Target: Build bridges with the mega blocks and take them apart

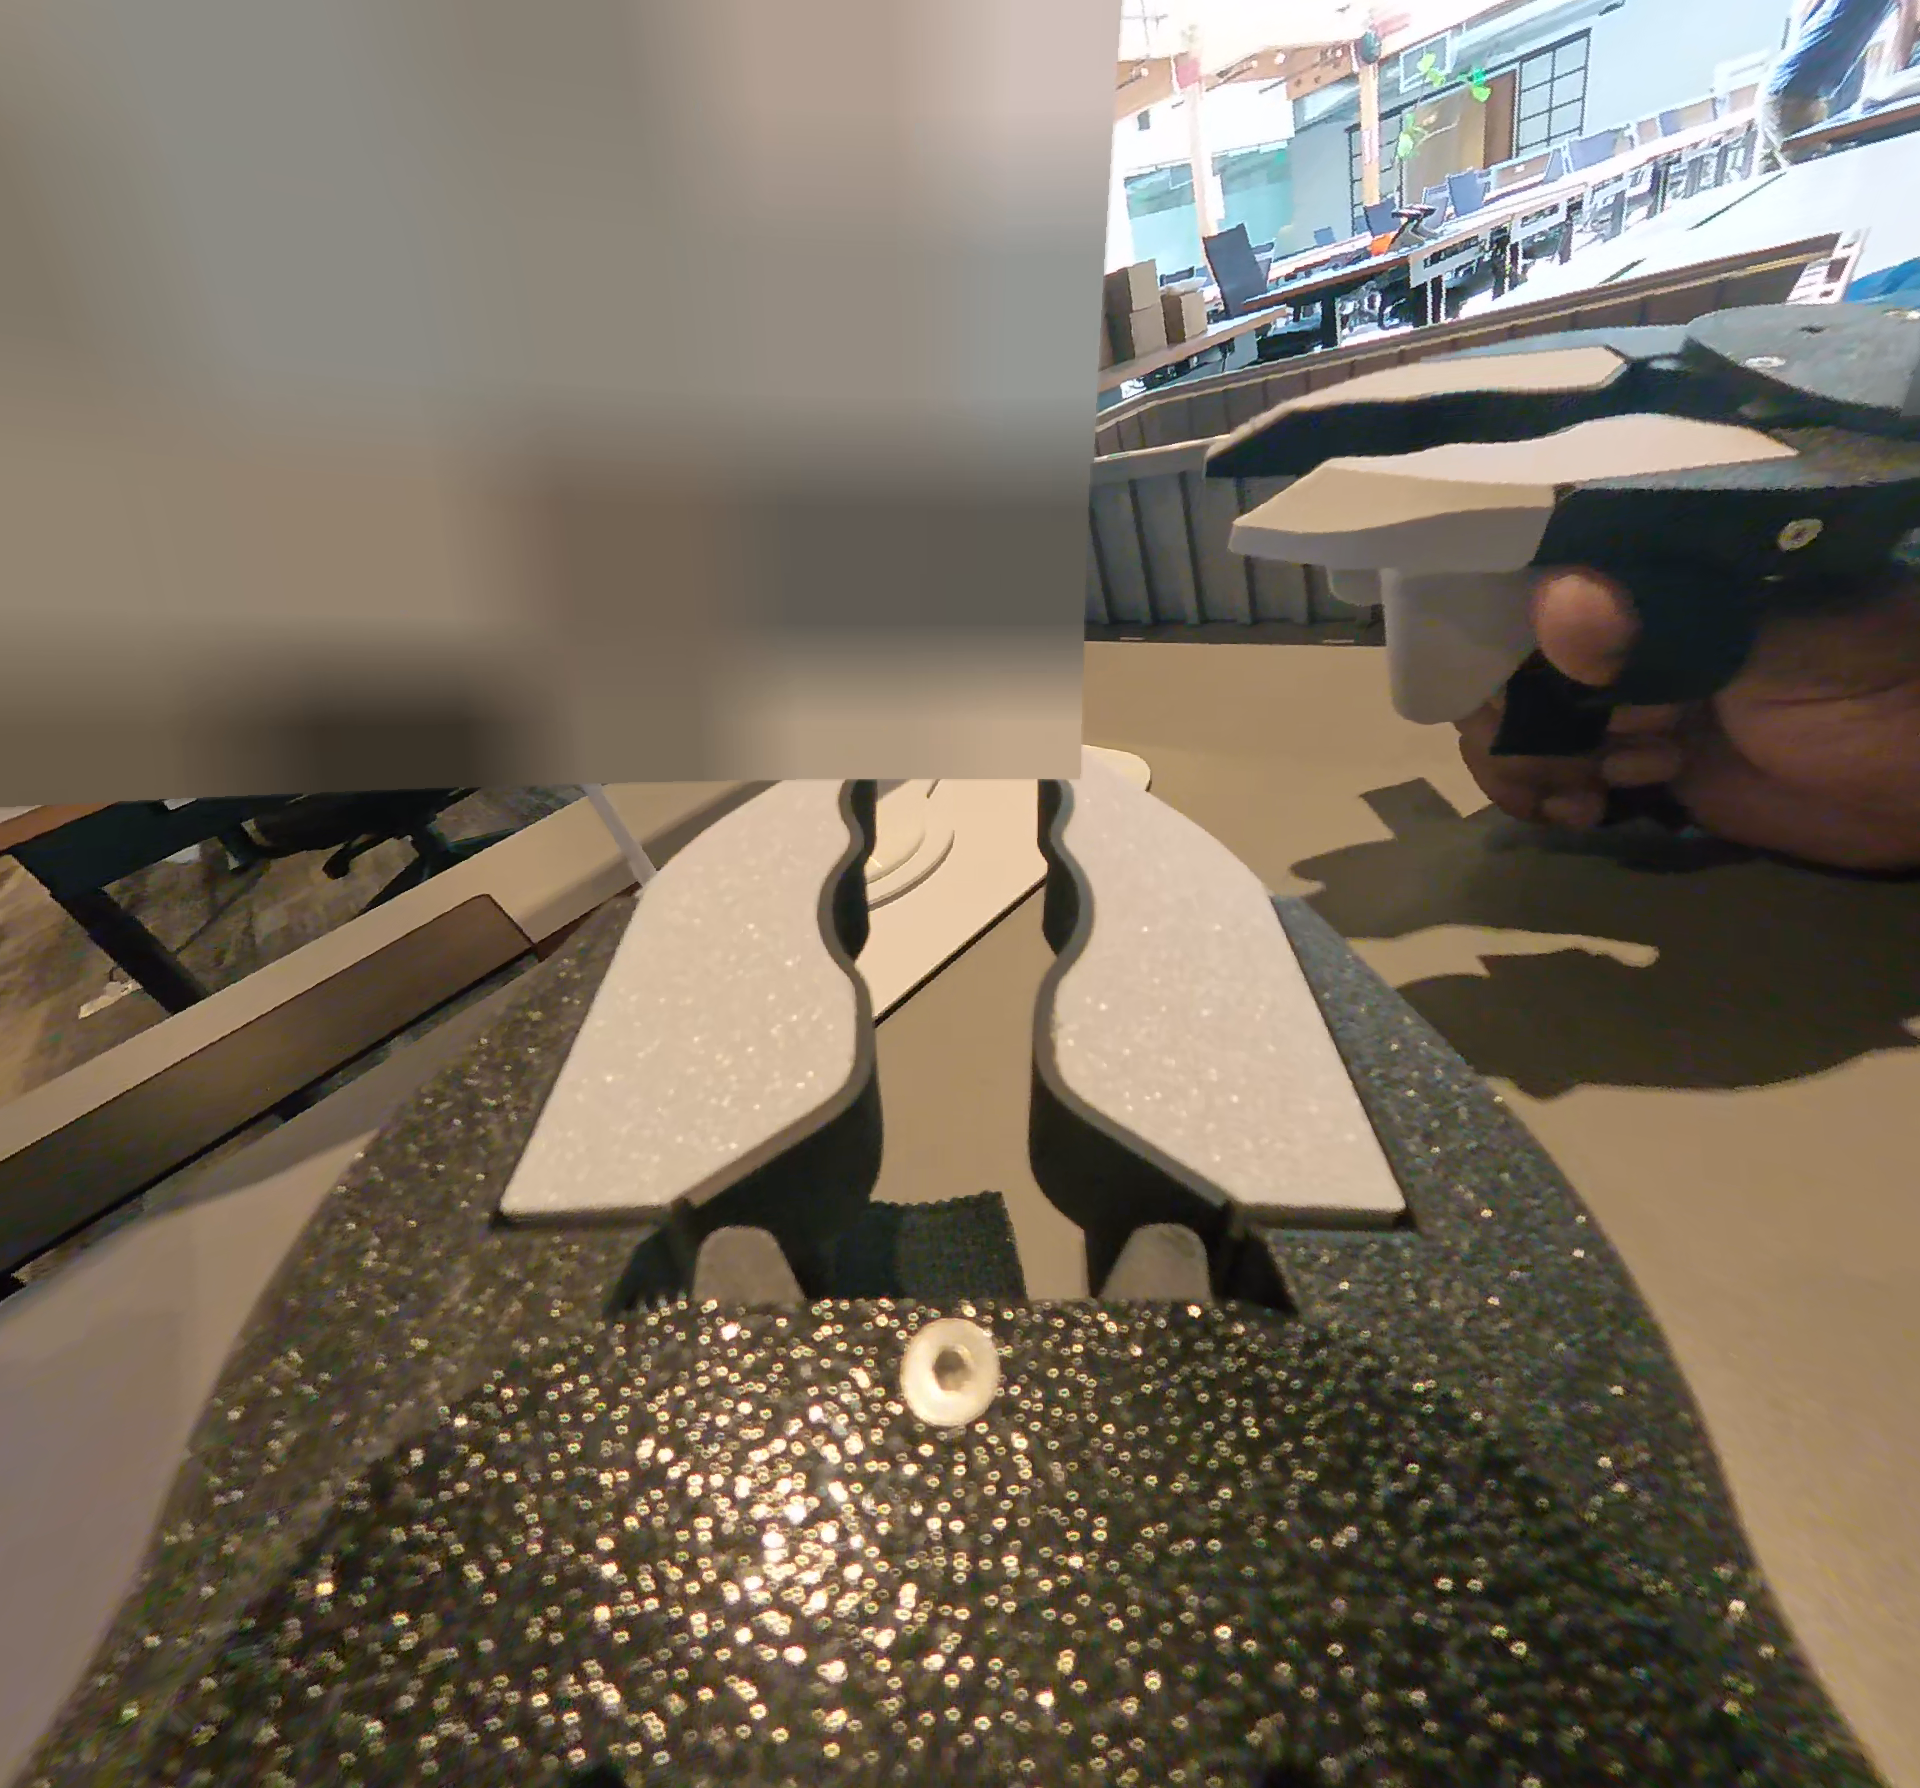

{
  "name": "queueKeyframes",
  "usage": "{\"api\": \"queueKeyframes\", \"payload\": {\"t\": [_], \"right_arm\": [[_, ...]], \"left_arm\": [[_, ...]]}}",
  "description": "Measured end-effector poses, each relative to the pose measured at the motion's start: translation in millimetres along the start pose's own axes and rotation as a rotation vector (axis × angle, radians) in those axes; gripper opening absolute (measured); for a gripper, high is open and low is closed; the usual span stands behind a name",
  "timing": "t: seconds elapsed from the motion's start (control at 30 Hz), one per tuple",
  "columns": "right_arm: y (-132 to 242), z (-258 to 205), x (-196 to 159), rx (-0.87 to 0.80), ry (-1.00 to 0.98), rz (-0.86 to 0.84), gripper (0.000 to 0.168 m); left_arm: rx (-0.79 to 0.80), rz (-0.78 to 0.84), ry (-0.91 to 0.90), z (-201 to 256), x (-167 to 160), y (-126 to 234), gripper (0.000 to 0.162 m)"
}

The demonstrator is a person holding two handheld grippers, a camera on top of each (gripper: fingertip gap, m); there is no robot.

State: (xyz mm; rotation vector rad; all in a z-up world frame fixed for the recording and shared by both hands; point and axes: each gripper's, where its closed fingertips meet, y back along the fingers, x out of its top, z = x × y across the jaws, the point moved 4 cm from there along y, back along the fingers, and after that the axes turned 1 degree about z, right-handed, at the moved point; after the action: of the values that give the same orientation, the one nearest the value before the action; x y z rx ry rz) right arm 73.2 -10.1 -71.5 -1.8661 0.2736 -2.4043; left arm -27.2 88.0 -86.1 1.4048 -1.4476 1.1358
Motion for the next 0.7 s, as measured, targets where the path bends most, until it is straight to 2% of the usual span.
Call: {"api": "queueKeyframes", "payload": {"t": [0.17, 0.27, 0.43, 0.47, 0.53, 0.63, 0.7], "right_arm": [[-0.7, 4.2, 2.7, -0.025, -0.023, 0.012, 0.064], [0.3, 12.0, 7.6, -0.057, -0.050, 0.042, 0.080], [5.9, 18.5, 13.7, -0.089, -0.057, 0.084, 0.088], [5.5, 18.3, 12.8, -0.090, -0.051, 0.077, 0.086], [5.3, 16.7, 10.7, -0.088, -0.031, 0.068, 0.068], [7.9, 8.5, 9.4, -0.067, 0.051, 0.065, 0.009], [9.4, 2.0, 11.1, -0.056, 0.104, 0.061, 0.000]], "left_arm": [[0.016, 0.005, -0.005, -1.9, 0.4, 0.4, 0.036], [0.072, 0.021, -0.018, -9.4, 4.6, 2.6, 0.057], [0.162, 0.053, -0.087, -19.2, 12.7, 9.4, 0.067], [0.177, 0.049, -0.101, -20.5, 12.5, 10.5, 0.066], [0.199, 0.050, -0.136, -21.4, 13.8, 14.0, 0.055], [0.200, 0.064, -0.225, -15.8, 20.4, 22.3, 0.014], [0.200, 0.062, -0.295, -9.3, 25.2, 27.4, 0.005]]}}
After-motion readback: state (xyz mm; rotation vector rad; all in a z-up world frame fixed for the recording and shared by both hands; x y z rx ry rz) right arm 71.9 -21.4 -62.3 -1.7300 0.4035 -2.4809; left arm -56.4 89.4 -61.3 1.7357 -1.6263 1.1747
